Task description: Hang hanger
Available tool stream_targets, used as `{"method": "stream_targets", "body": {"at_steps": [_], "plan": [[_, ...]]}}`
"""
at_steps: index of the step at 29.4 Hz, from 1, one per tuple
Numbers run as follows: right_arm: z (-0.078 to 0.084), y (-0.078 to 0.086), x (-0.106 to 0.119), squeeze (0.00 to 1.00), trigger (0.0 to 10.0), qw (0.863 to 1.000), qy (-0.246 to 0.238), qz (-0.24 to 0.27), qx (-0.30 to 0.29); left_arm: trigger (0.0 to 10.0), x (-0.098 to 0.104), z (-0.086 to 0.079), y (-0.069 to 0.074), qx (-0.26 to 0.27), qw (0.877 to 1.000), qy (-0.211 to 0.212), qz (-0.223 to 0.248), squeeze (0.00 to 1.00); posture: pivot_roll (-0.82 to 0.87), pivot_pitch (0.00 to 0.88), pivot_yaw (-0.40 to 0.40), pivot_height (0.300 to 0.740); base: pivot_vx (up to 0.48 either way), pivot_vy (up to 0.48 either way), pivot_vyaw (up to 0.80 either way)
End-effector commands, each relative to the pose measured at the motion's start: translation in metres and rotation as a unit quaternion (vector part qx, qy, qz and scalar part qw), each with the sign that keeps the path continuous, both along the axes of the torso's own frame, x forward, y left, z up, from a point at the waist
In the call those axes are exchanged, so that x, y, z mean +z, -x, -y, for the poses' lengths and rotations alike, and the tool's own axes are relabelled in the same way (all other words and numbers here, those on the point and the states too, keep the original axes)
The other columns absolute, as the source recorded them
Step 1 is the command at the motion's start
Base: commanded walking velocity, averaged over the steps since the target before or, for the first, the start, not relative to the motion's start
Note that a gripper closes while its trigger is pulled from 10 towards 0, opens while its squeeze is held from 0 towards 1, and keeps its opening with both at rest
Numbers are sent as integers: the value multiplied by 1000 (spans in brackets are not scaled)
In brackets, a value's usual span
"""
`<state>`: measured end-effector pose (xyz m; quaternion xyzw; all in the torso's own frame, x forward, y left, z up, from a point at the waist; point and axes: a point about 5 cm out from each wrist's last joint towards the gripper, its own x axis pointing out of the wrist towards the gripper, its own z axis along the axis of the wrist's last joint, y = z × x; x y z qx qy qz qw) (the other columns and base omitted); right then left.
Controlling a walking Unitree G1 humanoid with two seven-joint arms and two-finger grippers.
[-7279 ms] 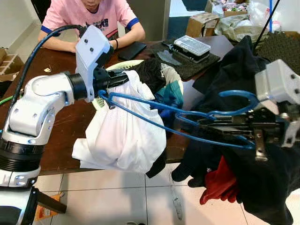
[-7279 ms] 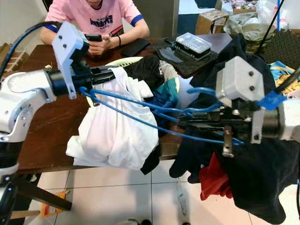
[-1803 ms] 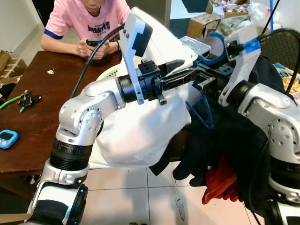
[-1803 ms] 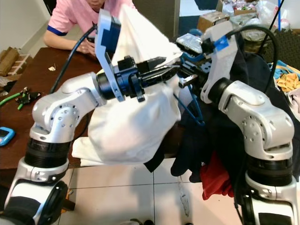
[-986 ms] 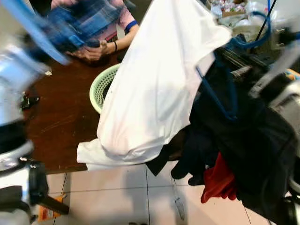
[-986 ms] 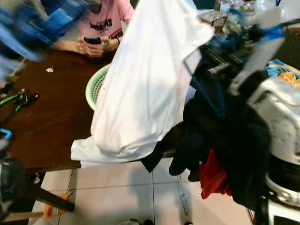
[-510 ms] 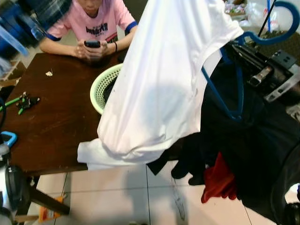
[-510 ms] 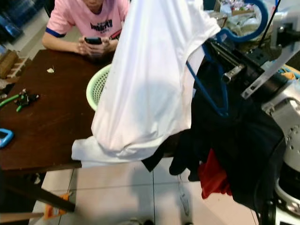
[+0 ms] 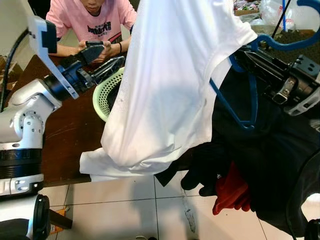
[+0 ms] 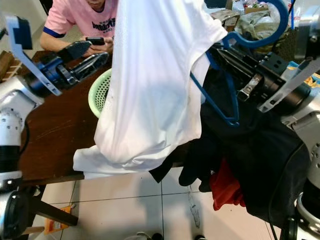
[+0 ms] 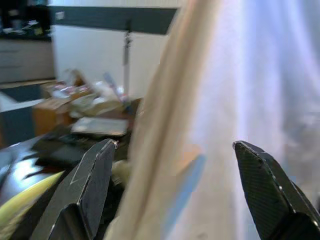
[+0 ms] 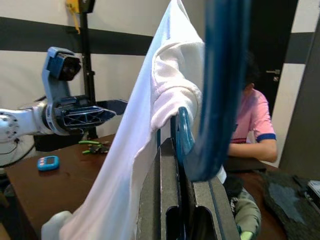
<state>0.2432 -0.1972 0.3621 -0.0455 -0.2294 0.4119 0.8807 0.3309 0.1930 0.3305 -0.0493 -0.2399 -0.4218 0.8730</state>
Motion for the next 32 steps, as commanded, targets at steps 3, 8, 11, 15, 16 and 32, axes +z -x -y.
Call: {"method": "stream_targets", "body": {"at_steps": [3,8,11,15,16,32], "plan": [[-6,7,1,0,10000,1000,15,6,15,10000,3,15,6,-49,999,-5,13,0,29,183,67,740,0,0,0],[-14,13,0,0,10000,999,26,5,44,10000,0,21,0,-32,999,-15,20,0,25,182,68,740,0,0,0],[-16,15,-1,0,10000,998,30,4,53,6353,0,22,-2,-31,999,-13,23,0,25,182,68,740,0,0,0],[-17,16,-1,0,10000,998,32,2,52,0,3,23,-4,-32,999,-14,26,0,23,180,69,740,0,0,0],[-17,15,-2,0,10000,998,32,2,49,0,5,22,-4,-30,999,-15,28,0,22,180,70,740,0,0,0],[8,-26,1,0,10000,991,-61,-48,-113,0,16,20,22,-49,997,-17,51,0,37,181,65,740,0,0,0]]}}
